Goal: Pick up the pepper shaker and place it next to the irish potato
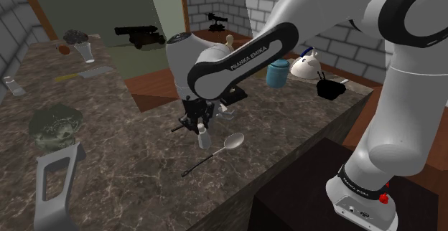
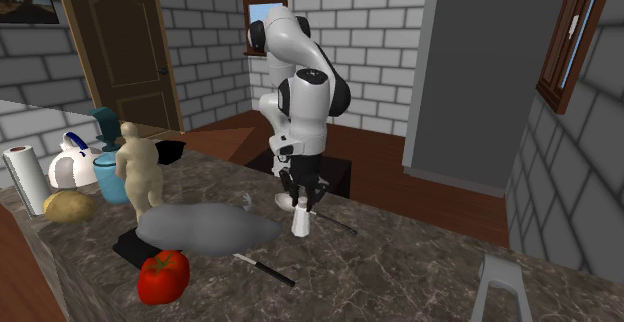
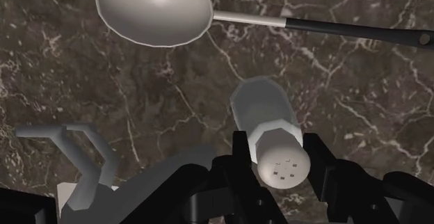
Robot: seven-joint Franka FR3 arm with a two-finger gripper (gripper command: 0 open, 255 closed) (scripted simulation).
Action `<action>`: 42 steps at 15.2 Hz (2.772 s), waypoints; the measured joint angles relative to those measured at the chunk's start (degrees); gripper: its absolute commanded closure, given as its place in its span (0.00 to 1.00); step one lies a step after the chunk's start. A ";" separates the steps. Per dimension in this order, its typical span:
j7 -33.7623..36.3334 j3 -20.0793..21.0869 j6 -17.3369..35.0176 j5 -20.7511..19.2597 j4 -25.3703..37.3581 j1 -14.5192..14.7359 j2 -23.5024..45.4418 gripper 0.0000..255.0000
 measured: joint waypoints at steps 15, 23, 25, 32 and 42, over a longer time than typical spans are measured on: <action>-2.32 0.58 -10.43 2.78 6.87 -0.41 -4.21 1.00; -3.05 0.74 -16.21 3.54 11.71 -0.41 -5.33 1.00; -3.18 0.76 -17.78 3.59 13.26 -0.38 -5.36 1.00; -3.69 0.82 -22.81 3.78 18.13 -0.32 -5.57 1.00; -16.79 -5.10 -21.12 5.54 12.78 -7.50 -10.84 1.00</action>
